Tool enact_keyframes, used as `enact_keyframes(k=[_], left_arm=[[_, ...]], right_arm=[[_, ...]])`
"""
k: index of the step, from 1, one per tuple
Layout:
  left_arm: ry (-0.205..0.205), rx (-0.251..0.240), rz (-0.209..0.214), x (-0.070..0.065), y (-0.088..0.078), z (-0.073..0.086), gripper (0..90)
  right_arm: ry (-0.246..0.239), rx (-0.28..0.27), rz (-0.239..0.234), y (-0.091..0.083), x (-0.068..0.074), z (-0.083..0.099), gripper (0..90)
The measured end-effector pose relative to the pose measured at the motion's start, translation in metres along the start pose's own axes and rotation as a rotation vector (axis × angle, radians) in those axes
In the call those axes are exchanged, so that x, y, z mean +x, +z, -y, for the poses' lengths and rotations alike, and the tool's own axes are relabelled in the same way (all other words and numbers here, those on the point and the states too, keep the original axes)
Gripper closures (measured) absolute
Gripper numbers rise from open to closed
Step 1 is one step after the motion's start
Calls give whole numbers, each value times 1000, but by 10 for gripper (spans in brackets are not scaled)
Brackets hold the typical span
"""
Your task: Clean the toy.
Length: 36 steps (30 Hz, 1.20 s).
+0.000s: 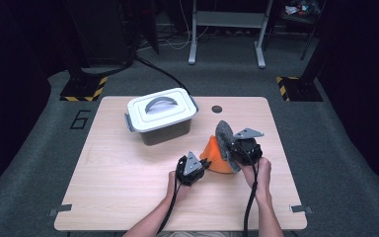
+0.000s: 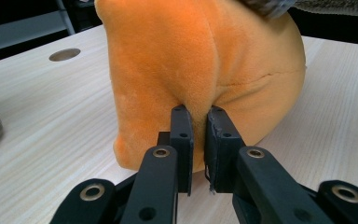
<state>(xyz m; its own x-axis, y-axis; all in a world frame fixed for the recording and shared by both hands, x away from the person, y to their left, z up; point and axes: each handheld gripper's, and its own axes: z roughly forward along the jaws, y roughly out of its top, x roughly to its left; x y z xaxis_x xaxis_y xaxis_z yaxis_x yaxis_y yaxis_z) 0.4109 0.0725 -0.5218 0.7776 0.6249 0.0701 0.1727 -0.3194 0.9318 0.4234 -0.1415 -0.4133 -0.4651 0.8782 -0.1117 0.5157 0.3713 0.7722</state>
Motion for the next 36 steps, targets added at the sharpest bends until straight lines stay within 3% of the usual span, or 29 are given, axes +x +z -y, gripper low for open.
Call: enact_keyframes(k=[12, 20, 24, 27, 30, 36], left_arm=[[-2, -5, 10, 1, -2, 1, 816], [-15, -11, 16, 1, -1, 1, 814], [-18, -13, 15, 2, -2, 1, 812], [-20, -14, 16, 2, -2, 1, 810], [-23, -15, 18, 3, -2, 1, 809], [-26, -18, 14, 3, -2, 1, 806]], right_arm=[[116, 94, 63, 6, -37, 34, 758], [178, 187, 44, 29, -51, 59, 758], [178, 222, 26, 38, -56, 70, 758], [185, 206, 35, 30, -59, 71, 759], [201, 164, 46, 12, -60, 66, 760], [155, 32, 37, -23, -55, 43, 760]])
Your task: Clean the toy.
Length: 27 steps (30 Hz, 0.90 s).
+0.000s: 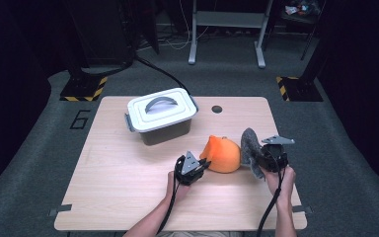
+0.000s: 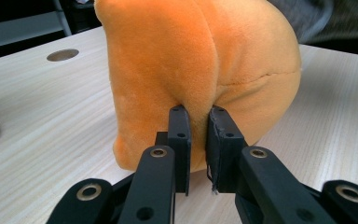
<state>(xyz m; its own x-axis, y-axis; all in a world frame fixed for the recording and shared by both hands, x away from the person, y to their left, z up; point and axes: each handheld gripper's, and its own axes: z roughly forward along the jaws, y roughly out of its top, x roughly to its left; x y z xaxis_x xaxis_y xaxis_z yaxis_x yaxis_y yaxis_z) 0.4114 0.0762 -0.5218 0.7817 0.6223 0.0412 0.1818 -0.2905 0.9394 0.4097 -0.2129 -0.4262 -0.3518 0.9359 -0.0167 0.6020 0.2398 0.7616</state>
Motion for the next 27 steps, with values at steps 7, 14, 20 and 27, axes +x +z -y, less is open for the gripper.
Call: enact_keyframes(k=[7, 14, 20, 27], left_arm=[[5, -3, 3, 1, -1, 0, 799], [13, -1, 6, 0, -1, 0, 778], [28, 6, -11, -1, -1, -1, 692], [45, 42, -50, -2, -2, -3, 476]], right_arm=[[-60, -61, -75, -8, 24, -20, 760], [-88, 34, -43, 23, 42, -20, 760], [-96, 35, -31, 29, 41, -20, 761], [-97, 33, -32, 33, 41, -22, 762]])
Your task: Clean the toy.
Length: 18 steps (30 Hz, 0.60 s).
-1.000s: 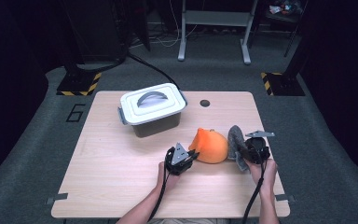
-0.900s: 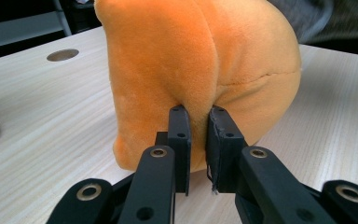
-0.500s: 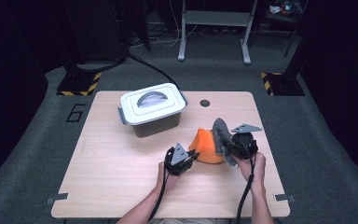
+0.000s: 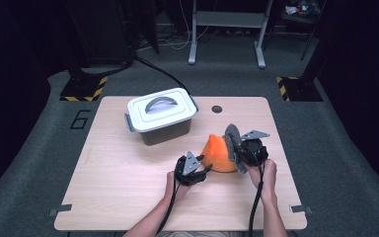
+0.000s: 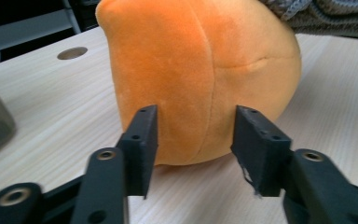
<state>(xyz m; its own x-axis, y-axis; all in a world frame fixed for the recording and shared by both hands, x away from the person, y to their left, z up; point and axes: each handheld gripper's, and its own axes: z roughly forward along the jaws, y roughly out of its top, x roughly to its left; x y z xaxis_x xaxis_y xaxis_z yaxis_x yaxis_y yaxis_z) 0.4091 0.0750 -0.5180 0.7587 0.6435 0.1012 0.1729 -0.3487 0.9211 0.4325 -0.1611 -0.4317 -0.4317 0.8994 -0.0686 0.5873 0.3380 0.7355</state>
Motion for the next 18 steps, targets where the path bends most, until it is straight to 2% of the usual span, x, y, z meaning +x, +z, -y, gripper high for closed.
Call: enact_keyframes(k=[1, 3, 7, 9, 11, 14, 18], left_arm=[[7, 2, -7, 0, 0, -1, 456], [26, 17, -15, 2, 1, -3, 432], [24, 81, 17, 5, 10, -3, 422], [34, 90, 18, 4, 12, -3, 486], [30, 90, 20, 3, 12, -3, 605], [14, 89, 22, 2, 12, -4, 736], [-23, 85, 19, 3, 11, -5, 813]], right_arm=[[-14, -2, -2, 0, -1, 0, 762], [-12, -1, -10, 1, -2, -1, 762], [-11, -8, -21, 3, -5, -1, 762], [-3, -11, -28, 4, -7, 0, 762], [-7, -14, -26, 5, -7, -1, 762], [-3, -21, -13, 6, -7, -2, 762], [-8, -30, -9, 4, -7, -2, 761]])
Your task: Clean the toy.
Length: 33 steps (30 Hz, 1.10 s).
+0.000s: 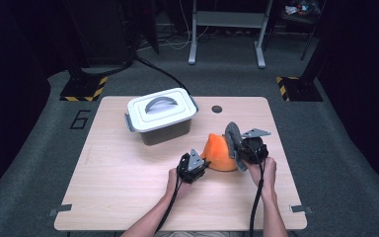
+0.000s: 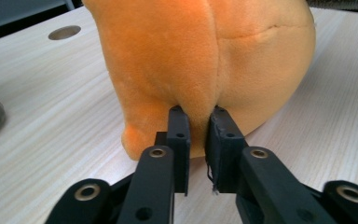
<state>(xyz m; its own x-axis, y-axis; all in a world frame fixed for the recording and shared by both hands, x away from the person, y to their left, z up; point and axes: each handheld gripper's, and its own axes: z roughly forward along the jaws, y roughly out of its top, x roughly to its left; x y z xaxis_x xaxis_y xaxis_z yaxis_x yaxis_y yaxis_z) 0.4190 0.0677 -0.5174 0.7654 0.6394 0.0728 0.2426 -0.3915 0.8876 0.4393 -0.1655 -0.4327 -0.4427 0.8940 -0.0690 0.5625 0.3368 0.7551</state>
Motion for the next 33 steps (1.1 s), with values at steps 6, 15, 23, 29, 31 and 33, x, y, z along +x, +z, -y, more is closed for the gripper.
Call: enact_keyframes(k=[6, 15, 23, 29, 31, 33], left_arm=[[-18, -11, 29, -6, -8, -6, 831], [-19, -56, 68, -12, -21, -9, 831], [-21, -60, 62, -7, -15, 5, 825], [-8, -86, 35, -9, -12, 8, 824], [-7, -78, 38, -9, -12, 8, 824], [3, -76, 34, -9, -11, 9, 823]], right_arm=[[11, -26, 15, -8, -4, -4, 760], [-38, -82, -43, -33, 15, -14, 759], [-90, -31, -39, -10, 38, -17, 759], [-95, -36, -21, -8, 39, -21, 759], [-87, -47, -21, -11, 39, -21, 758], [-89, -59, -16, -14, 39, -22, 758]])
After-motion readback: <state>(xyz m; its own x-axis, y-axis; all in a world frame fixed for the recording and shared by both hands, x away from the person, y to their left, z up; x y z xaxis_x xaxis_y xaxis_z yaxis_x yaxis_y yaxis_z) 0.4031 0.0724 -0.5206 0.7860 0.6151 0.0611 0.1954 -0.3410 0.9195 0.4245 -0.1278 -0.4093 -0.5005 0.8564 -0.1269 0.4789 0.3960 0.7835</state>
